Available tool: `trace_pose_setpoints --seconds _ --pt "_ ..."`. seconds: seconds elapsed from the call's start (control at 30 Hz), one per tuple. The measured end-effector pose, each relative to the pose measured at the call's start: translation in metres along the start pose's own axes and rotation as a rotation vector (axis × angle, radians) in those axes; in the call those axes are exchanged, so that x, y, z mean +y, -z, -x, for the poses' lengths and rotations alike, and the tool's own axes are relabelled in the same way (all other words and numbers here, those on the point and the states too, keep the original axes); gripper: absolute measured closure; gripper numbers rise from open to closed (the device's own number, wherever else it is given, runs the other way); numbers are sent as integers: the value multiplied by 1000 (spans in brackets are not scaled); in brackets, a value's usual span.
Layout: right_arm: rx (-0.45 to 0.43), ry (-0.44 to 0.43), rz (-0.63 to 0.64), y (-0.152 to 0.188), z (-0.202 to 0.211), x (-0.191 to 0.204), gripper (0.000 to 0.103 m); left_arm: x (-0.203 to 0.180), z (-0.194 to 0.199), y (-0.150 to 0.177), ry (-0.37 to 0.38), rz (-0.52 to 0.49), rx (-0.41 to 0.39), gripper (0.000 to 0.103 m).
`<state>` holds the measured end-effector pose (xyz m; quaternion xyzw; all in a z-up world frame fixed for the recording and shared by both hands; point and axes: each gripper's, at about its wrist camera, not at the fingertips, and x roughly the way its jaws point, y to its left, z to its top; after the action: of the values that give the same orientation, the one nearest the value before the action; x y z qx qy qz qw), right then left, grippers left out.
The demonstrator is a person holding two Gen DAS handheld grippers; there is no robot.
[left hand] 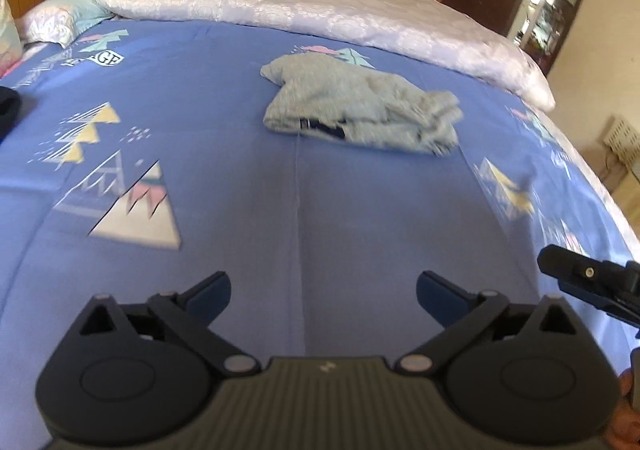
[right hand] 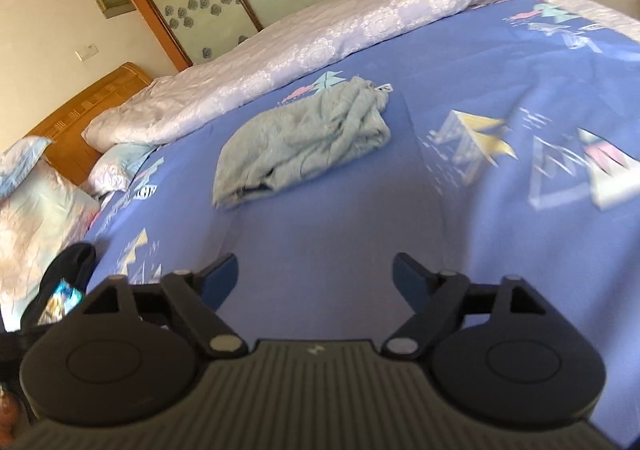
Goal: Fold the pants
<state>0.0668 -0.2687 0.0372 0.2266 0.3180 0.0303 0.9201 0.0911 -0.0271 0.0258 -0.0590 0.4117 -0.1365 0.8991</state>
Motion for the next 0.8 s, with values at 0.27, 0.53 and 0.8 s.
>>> trace_pose_setpoints --seconds 0.27,0.53,0.8 --pt "14 125 -3 40 44 25 0 -4 65 32 -44 -7 -55 0" --pt "52 51 2 61 66 48 0 -11 121 36 -255 -48 -233 0" --pt "29 82 43 75 70 64 0 -34 123 46 -327 -180 -223 0"
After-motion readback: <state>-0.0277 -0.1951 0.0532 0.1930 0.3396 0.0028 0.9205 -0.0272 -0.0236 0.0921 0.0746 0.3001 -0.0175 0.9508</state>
